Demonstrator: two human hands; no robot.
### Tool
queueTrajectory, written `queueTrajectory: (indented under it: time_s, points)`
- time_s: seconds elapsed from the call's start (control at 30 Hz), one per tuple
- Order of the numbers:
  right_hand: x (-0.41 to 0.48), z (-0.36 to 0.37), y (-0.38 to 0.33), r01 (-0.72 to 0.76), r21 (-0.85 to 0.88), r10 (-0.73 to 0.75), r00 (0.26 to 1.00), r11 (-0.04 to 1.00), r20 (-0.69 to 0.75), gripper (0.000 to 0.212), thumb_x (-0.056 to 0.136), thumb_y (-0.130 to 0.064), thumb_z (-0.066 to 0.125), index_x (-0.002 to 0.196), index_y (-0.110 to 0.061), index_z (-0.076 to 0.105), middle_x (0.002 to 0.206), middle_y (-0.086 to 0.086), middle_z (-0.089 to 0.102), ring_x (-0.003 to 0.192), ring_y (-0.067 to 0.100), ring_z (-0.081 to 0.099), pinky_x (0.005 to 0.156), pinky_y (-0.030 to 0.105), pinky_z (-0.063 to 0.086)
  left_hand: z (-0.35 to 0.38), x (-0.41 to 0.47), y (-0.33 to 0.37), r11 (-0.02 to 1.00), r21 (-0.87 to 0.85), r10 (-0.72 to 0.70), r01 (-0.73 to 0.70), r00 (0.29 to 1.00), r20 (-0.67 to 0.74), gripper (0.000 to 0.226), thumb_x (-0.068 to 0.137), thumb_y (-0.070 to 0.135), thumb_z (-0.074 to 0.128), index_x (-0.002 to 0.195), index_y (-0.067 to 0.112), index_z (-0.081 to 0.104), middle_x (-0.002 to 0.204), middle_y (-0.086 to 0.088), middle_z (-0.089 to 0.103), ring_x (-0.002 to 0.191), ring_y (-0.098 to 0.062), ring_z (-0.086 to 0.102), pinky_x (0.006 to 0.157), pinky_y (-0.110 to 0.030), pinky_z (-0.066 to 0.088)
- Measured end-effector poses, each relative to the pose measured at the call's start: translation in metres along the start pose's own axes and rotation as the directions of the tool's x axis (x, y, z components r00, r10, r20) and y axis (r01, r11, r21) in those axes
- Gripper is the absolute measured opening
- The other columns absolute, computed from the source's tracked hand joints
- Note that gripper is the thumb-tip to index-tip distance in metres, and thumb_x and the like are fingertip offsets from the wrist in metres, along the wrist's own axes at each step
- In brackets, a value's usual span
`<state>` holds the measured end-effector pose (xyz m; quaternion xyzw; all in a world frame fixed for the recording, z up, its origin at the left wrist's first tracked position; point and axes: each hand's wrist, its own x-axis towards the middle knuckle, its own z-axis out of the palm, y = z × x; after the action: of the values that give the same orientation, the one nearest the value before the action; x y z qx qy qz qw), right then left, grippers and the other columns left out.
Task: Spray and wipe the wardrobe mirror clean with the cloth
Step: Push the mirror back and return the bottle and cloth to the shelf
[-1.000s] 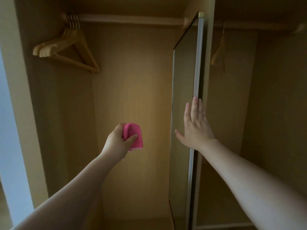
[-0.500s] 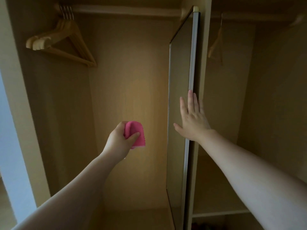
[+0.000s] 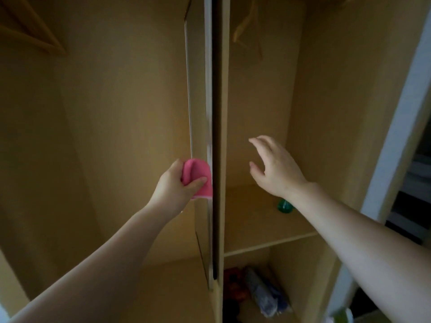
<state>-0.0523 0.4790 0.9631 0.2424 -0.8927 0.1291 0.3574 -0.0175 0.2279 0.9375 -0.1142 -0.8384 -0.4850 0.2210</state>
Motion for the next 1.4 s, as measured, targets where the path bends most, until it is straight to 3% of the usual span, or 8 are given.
queueTrajectory:
  time_s: [0.3, 0.7, 0.8, 0.97, 1.07, 1.17, 1.27, 1.4]
  points:
    - [-0.051, -0.009, 0.137, -0.004, 0.071, 0.005, 1.0, 0.997, -0.011, 0.049, 0.094, -0.028, 0.053, 0.139, -0.013, 0.045, 0.139, 0.005, 0.048, 0.117, 0.021, 0.054, 0.09, 0.025, 0.043, 0.134, 0.002, 0.035, 0.996, -0.085, -0.002, 0.008, 0.998, 0.069, 0.046, 0.077, 0.032, 0.075, 0.107, 0.048, 0.044, 0.1, 0.016, 0.057, 0.081, -0.009, 0.063, 0.048, -0.011, 0.048]
    - [-0.08, 0.022, 0.26, -0.238, 0.152, 0.21, 0.961, 0.959, 0.179, 0.047, 0.096, -0.024, 0.054, 0.141, -0.016, 0.044, 0.139, 0.001, 0.047, 0.113, 0.021, 0.056, 0.086, 0.036, 0.052, 0.254, 0.047, 0.007, 0.987, 0.015, -0.162, 0.161, 0.984, 0.073, 0.037, 0.091, 0.026, 0.06, 0.125, 0.027, 0.045, 0.1, 0.01, 0.056, 0.077, -0.014, 0.062, 0.042, -0.012, 0.043]
    - [-0.079, 0.043, 0.278, -0.322, 0.141, 0.284, 0.93, 0.936, 0.233, 0.049, 0.097, -0.023, 0.053, 0.144, -0.016, 0.042, 0.143, 0.002, 0.044, 0.116, 0.021, 0.055, 0.083, 0.026, 0.043, 0.27, 0.067, -0.015, 0.982, 0.045, -0.189, 0.185, 0.978, 0.093, 0.037, 0.093, 0.028, 0.057, 0.127, 0.027, 0.043, 0.1, 0.01, 0.057, 0.073, -0.011, 0.061, 0.043, -0.012, 0.042]
    - [-0.066, 0.08, 0.307, -0.423, 0.028, 0.394, 0.865, 0.906, 0.309, 0.051, 0.098, -0.029, 0.051, 0.146, -0.022, 0.037, 0.147, 0.001, 0.04, 0.065, 0.004, 0.048, 0.06, 0.018, 0.039, 0.295, 0.107, -0.049, 0.978, 0.046, -0.206, 0.201, 0.969, 0.134, 0.04, 0.094, 0.03, 0.055, 0.132, 0.024, 0.042, 0.104, 0.003, 0.06, 0.066, -0.011, 0.058, 0.046, -0.015, 0.041]
    - [-0.055, 0.102, 0.323, -0.46, -0.025, 0.442, 0.836, 0.888, 0.324, 0.053, 0.097, -0.034, 0.05, 0.146, -0.024, 0.035, 0.146, -0.001, 0.041, 0.066, 0.008, 0.058, 0.065, 0.032, 0.053, 0.311, 0.131, -0.066, 0.972, 0.036, -0.235, 0.232, 0.959, 0.16, 0.044, 0.094, 0.03, 0.055, 0.135, 0.023, 0.039, 0.108, 0.001, 0.059, 0.066, -0.012, 0.056, 0.045, -0.015, 0.04]
    - [-0.049, 0.126, 0.338, -0.476, -0.05, 0.465, 0.824, 0.878, 0.325, 0.054, 0.095, -0.036, 0.05, 0.146, -0.026, 0.035, 0.143, -0.001, 0.045, 0.059, 0.004, 0.054, 0.055, 0.026, 0.047, 0.327, 0.147, -0.08, 0.974, 0.051, -0.226, 0.22, 0.957, 0.183, 0.043, 0.095, 0.029, 0.055, 0.135, 0.021, 0.041, 0.111, -0.002, 0.059, 0.068, -0.015, 0.056, 0.045, -0.017, 0.042]
    - [-0.043, 0.152, 0.352, -0.508, -0.048, 0.49, 0.796, 0.86, 0.355, 0.055, 0.094, -0.037, 0.052, 0.146, -0.028, 0.035, 0.141, -0.001, 0.048, 0.068, 0.009, 0.059, 0.054, 0.025, 0.045, 0.341, 0.158, -0.094, 0.972, 0.043, -0.233, 0.229, 0.954, 0.188, 0.043, 0.094, 0.027, 0.056, 0.134, 0.019, 0.042, 0.114, -0.005, 0.059, 0.079, -0.029, 0.063, 0.049, -0.021, 0.044]
    - [-0.029, 0.192, 0.376, -0.539, 0.042, 0.471, 0.768, 0.841, 0.434, 0.06, 0.093, -0.031, 0.056, 0.148, -0.025, 0.034, 0.144, 0.002, 0.046, 0.103, 0.021, 0.062, 0.074, 0.03, 0.05, 0.356, 0.168, -0.11, 0.962, 0.077, -0.271, 0.262, 0.95, 0.154, 0.044, 0.095, 0.024, 0.055, 0.135, 0.014, 0.043, 0.113, -0.01, 0.06, 0.084, -0.039, 0.064, 0.058, -0.03, 0.044]
